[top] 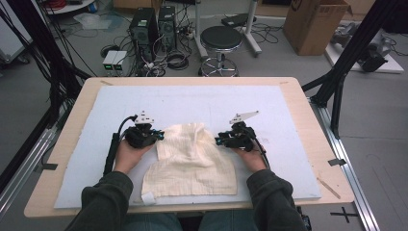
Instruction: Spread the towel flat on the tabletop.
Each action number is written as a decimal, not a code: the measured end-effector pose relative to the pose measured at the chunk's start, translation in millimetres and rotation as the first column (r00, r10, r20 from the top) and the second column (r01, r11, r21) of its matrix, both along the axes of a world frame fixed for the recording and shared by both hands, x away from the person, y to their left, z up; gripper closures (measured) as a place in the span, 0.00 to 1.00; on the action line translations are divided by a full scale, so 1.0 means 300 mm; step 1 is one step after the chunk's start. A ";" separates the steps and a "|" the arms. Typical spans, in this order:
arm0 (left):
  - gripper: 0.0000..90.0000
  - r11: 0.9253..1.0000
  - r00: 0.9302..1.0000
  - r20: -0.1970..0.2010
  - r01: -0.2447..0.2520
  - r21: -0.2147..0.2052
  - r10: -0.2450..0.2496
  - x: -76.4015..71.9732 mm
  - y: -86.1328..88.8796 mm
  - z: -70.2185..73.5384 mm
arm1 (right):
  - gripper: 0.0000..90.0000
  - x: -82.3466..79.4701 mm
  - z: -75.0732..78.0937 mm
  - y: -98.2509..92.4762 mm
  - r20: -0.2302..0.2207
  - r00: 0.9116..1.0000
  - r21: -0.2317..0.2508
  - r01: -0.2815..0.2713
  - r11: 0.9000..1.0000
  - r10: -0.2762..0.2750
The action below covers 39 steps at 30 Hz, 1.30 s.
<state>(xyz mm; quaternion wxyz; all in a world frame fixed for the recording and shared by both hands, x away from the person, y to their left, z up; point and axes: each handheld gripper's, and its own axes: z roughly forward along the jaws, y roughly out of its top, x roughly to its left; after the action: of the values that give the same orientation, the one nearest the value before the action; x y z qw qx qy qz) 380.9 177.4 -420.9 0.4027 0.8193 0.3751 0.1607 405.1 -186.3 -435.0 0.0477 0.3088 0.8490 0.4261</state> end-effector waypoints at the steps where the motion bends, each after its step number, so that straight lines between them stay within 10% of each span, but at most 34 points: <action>1: 0.96 1.000 1.000 -0.001 -0.004 -0.003 0.004 -0.002 0.006 0.000 | 0.73 0.004 -0.006 0.010 -0.012 1.000 0.002 -0.007 1.000 0.007; 19: 0.96 0.999 1.000 0.009 -0.026 -0.019 0.026 -0.013 0.044 0.015 | 0.98 -0.002 0.000 0.040 -0.014 0.999 -0.018 -0.050 0.999 0.050; 33: 0.96 0.993 0.994 0.006 -0.106 -0.049 0.106 0.029 0.070 0.009 | 0.98 0.048 0.117 -0.054 0.035 0.994 -0.166 0.108 0.980 -0.103; 39: 0.71 0.987 0.989 -0.021 -0.144 -0.064 0.143 0.041 0.078 -0.001 | 0.86 0.066 0.097 -0.093 0.009 0.987 -0.121 0.163 0.979 -0.163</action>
<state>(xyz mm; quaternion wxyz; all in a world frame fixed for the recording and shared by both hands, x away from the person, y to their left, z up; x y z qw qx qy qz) 393.2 200.8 -421.2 0.4138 0.7778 0.4414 0.1704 424.8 -214.2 -405.7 0.1008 0.3739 0.8451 0.3684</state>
